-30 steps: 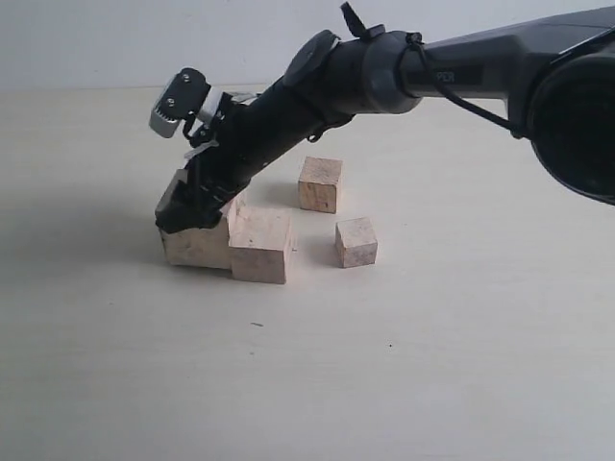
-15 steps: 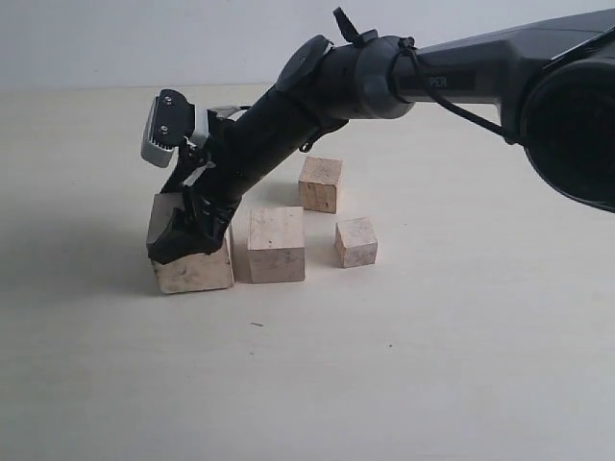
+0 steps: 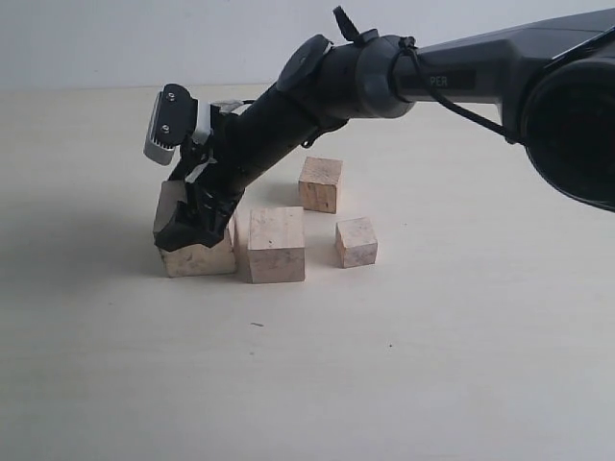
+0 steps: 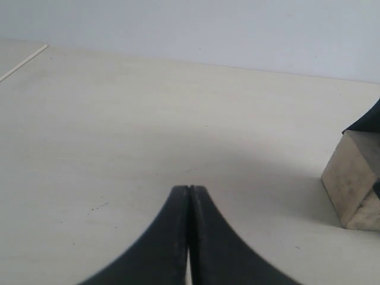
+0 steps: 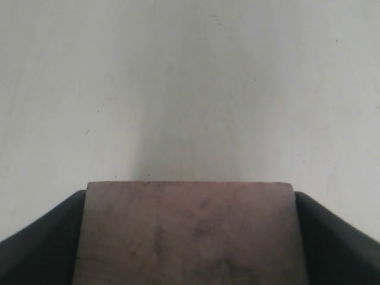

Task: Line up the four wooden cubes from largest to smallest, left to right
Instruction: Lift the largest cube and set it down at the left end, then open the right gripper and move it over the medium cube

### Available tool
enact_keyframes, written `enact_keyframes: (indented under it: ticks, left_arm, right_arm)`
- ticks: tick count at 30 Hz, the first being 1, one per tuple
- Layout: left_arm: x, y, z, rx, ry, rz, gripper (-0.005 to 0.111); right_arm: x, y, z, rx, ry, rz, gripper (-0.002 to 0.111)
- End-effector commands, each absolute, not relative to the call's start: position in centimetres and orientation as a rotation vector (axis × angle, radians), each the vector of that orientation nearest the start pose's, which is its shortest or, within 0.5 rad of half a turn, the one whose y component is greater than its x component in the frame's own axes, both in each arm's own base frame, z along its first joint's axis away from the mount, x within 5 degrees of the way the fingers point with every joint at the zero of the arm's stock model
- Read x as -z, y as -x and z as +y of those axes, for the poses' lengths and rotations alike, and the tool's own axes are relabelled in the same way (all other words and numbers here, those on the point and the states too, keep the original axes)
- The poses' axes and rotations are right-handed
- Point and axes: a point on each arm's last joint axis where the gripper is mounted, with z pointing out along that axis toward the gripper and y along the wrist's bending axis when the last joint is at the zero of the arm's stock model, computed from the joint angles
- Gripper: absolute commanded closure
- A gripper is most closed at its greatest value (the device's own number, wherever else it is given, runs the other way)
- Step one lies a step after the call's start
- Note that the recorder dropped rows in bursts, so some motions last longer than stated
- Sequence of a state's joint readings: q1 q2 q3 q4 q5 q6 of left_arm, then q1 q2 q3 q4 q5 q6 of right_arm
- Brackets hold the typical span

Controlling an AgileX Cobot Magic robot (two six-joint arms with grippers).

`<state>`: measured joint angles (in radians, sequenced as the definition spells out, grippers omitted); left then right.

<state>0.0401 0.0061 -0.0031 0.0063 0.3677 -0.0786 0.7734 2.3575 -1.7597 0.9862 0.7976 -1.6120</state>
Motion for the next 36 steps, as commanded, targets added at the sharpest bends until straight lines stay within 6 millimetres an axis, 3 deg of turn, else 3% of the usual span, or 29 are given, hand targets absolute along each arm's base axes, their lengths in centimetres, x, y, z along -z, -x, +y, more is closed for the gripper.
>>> enact_keyframes:
  ticks: [1, 4, 8, 12, 17, 23, 30, 36]
  left_arm:
    - [-18.1, -5.3, 0.2, 0.031, 0.111, 1.835, 0.107]
    - [-18.1, -5.3, 0.2, 0.031, 0.111, 1.835, 0.107]
    - [-18.1, -5.3, 0.2, 0.031, 0.111, 1.835, 0.107]
    - [-18.1, -5.3, 0.2, 0.031, 0.111, 1.835, 0.107]
    - [-18.1, -5.3, 0.2, 0.031, 0.111, 1.835, 0.107]
    - [-18.1, -5.3, 0.2, 0.031, 0.111, 1.835, 0.107]
    - [-18.1, -5.3, 0.2, 0.031, 0.111, 1.835, 0.107]
    - [-18.1, -5.3, 0.2, 0.031, 0.111, 1.835, 0.107]
  right_arm:
    - [-13.3, -31.6, 38.4, -0.825, 1.916, 1.585, 0.042]
    - [-13.4, -31.7, 38.4, -0.828, 1.873, 1.626, 0.022]
    - [-14.0, -31.8, 38.4, -0.838, 1.831, 1.666, 0.01]
    - [-15.7, -31.7, 38.4, -0.833, 1.815, 1.639, 0.009]
    - [-19.4, -31.0, 38.0, -0.864, 1.809, 1.593, 0.009]
    - [-23.6, -29.8, 36.2, -0.786, 1.888, 1.649, 0.009]
    - [-24.4, -29.4, 32.7, -0.448, 2.126, 1.835, 0.009]
    - [-23.9, -29.5, 32.6, -0.424, 2.155, 1.841, 0.009]
